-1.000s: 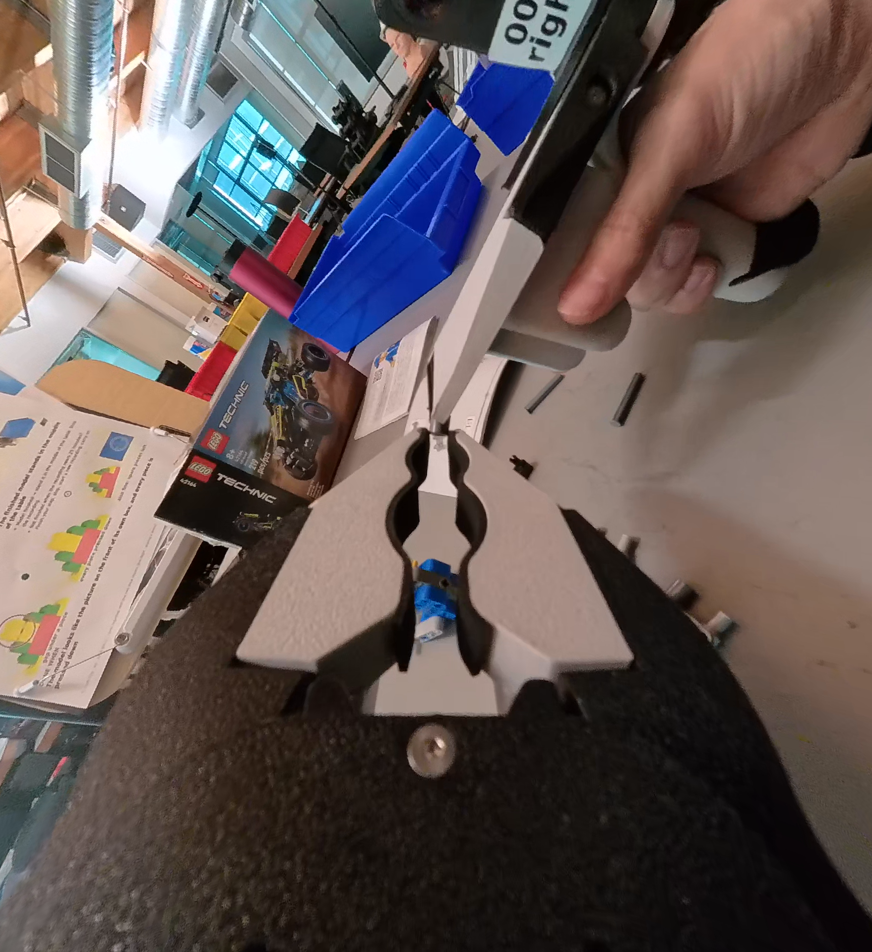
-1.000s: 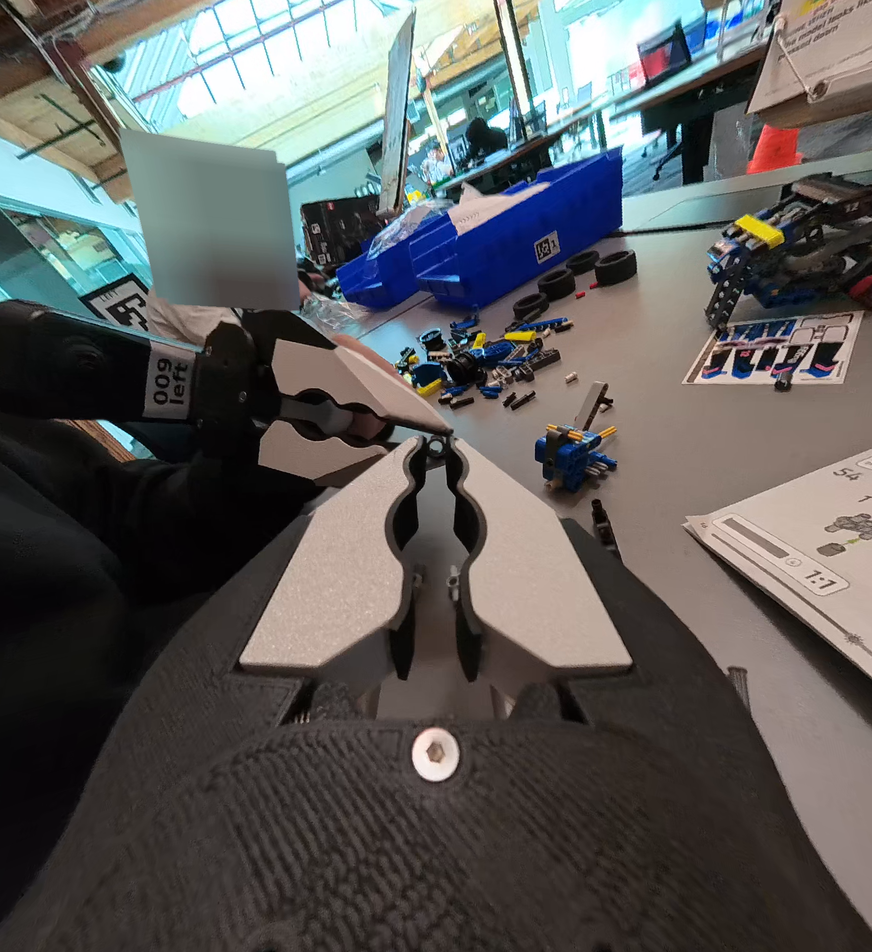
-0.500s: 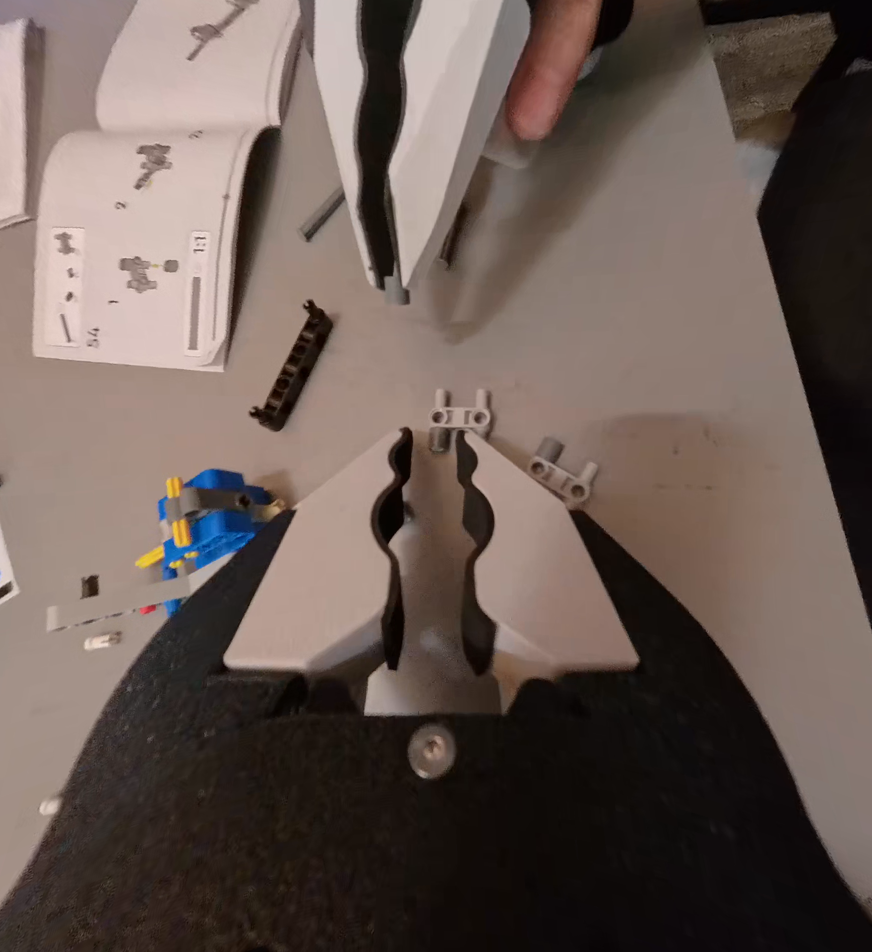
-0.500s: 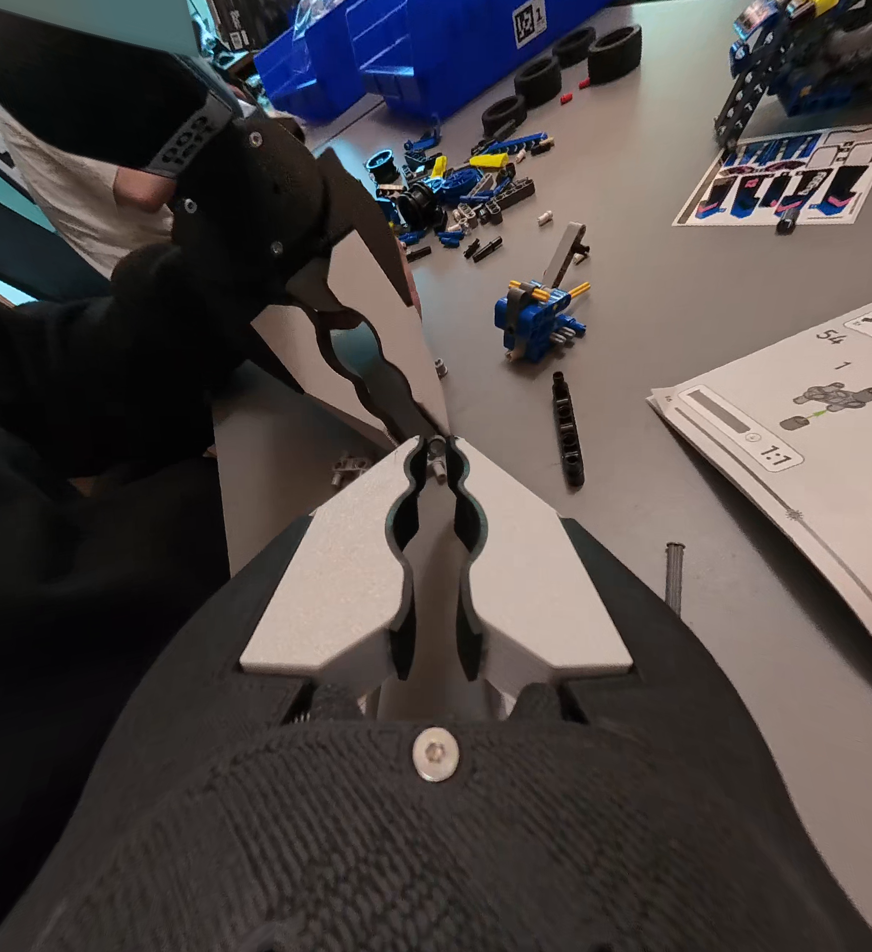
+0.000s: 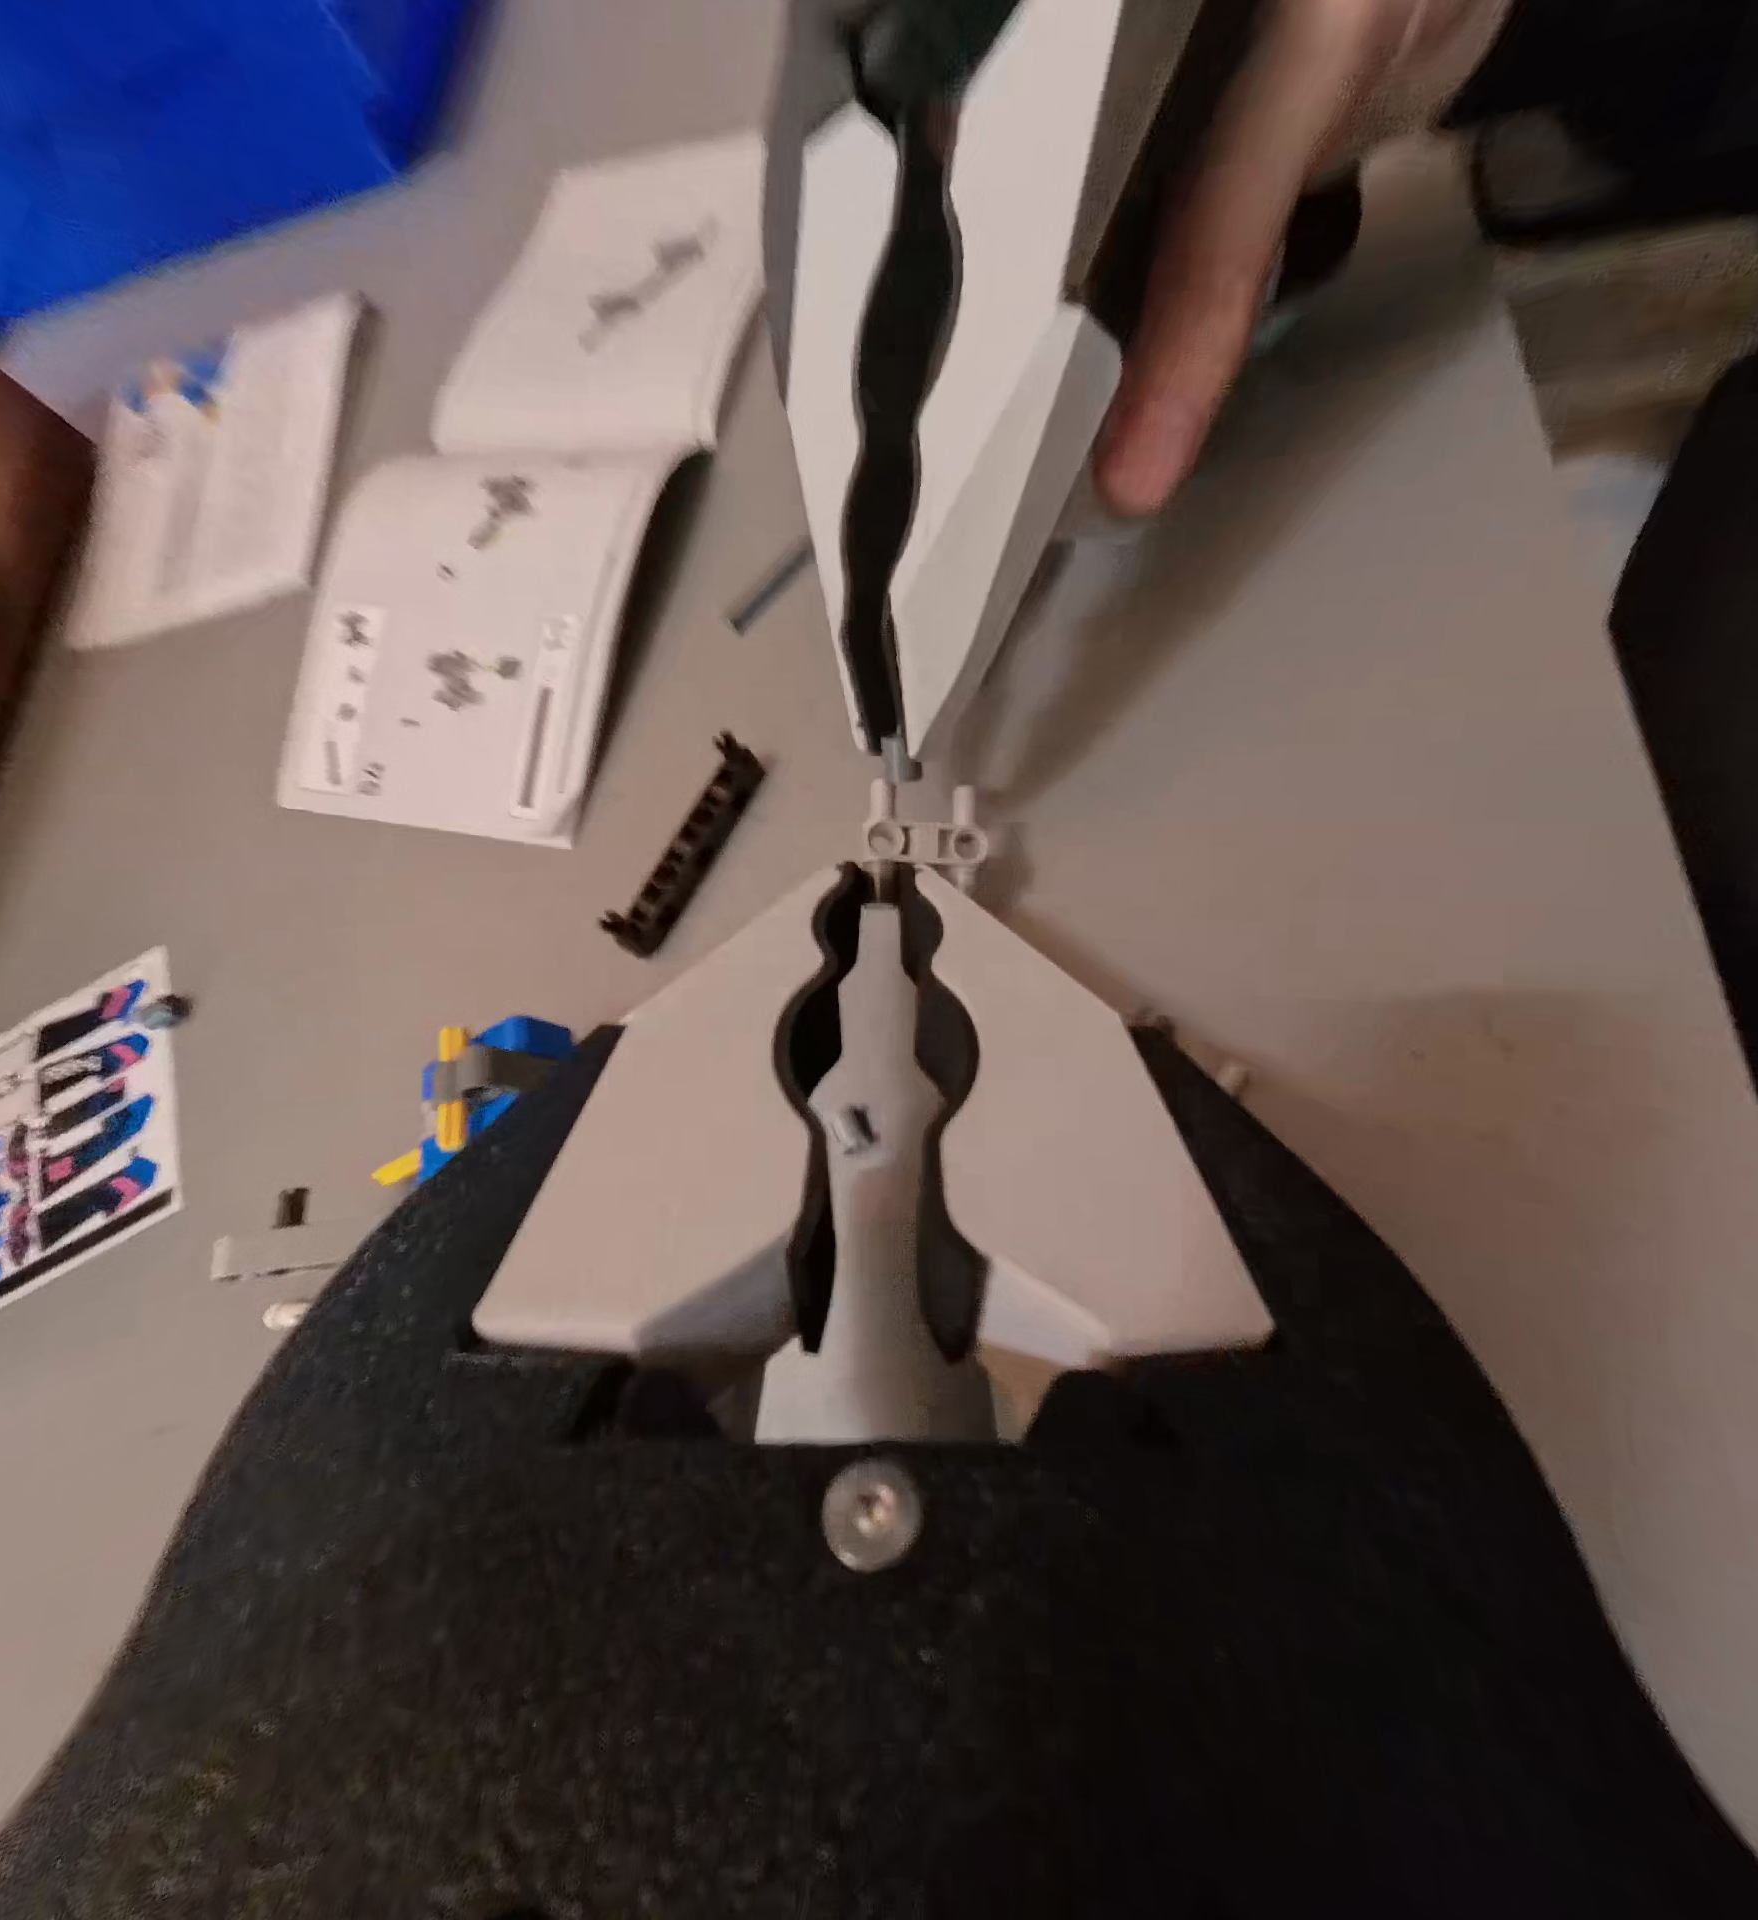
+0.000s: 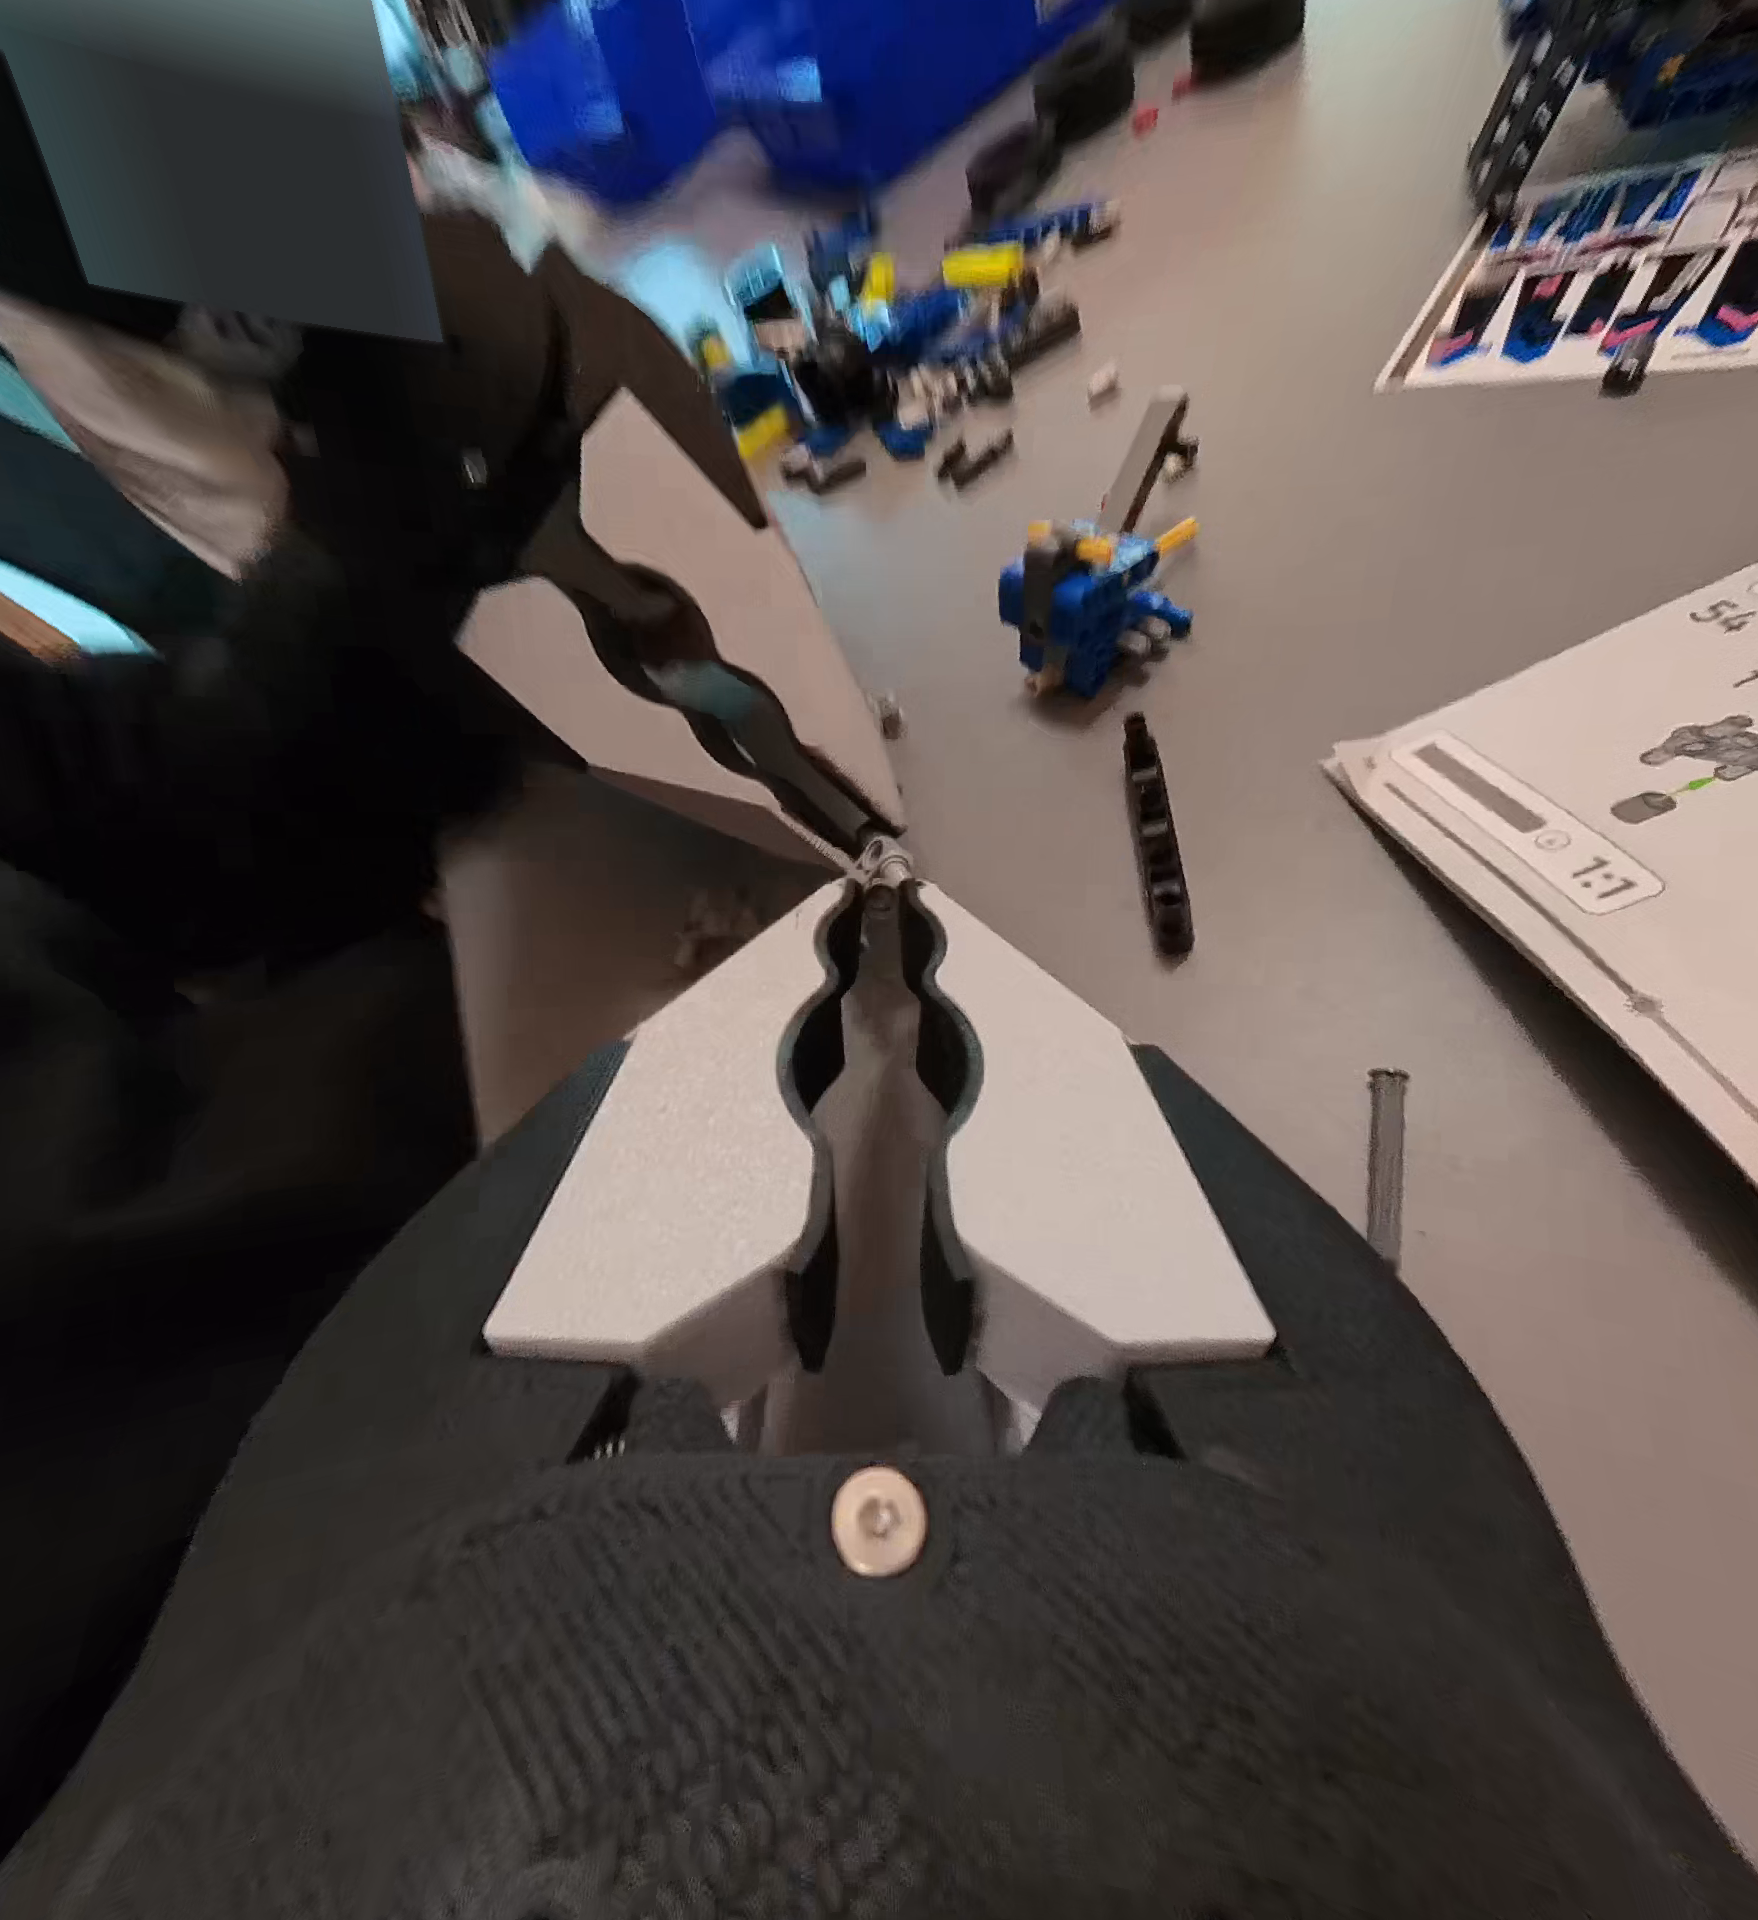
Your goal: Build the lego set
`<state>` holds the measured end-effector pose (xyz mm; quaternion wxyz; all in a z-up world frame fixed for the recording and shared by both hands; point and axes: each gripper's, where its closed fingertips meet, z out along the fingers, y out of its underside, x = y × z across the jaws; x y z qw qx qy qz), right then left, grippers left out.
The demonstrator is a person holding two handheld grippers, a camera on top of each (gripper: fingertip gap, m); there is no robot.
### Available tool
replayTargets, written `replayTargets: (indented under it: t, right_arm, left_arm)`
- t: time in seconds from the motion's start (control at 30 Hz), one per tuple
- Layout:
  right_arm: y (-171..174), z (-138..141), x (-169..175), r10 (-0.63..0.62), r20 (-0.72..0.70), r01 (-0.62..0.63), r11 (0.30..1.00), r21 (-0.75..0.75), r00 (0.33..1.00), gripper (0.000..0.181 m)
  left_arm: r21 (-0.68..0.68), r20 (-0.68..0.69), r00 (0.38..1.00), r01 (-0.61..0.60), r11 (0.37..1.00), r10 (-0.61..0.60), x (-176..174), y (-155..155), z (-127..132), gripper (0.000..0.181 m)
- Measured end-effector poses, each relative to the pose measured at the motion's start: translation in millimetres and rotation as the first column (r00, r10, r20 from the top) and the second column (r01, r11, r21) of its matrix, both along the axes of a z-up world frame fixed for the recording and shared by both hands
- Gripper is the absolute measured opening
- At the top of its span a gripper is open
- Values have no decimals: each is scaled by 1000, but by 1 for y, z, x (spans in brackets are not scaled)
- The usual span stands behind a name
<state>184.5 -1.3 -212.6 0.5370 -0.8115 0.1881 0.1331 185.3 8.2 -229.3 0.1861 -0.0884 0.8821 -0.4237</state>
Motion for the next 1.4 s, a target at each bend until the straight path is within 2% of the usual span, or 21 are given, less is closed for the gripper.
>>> replayTargets:
  t: [0.03,0.2,0.33,0.53,0.77,0.93,1.13,1.2,1.27,1.4]
  right_arm:
    - [1,10,2,-10,-43,13,997,70,999,6]
    - [-3,44,17,-44,-205,114,932,344,978,6]
    - [-4,63,18,18,-302,140,858,495,953,5]
    - [6,55,8,57,-264,75,884,462,963,6]
    - [7,54,8,43,-233,69,889,452,971,6]
    - [8,51,9,31,-223,69,901,428,974,6]
    - [9,43,14,-72,-46,83,950,300,996,6]
    - [8,41,16,-76,-94,101,947,306,993,6]
    - [7,39,16,-66,-158,115,940,323,985,6]
    - [5,53,6,56,-280,74,900,430,958,6]
  left_arm:
    - [-31,43,999,-17,999,18,3,2,8,4]
    - [-183,198,978,-33,983,70,6,9,48,4]
    - [-236,225,970,-34,971,89,6,10,61,4]
    - [-198,270,957,-50,979,104,6,10,62,4]
    - [-136,288,953,-61,989,99,6,9,57,4]
    - [-43,362,929,-70,997,81,7,9,54,4]
    - [132,494,866,-165,977,80,10,11,54,4]
    - [93,458,882,-171,981,110,11,9,52,3]
    - [-9,385,913,-144,990,136,11,7,49,4]
    - [-189,296,950,-43,981,98,4,4,57,4]
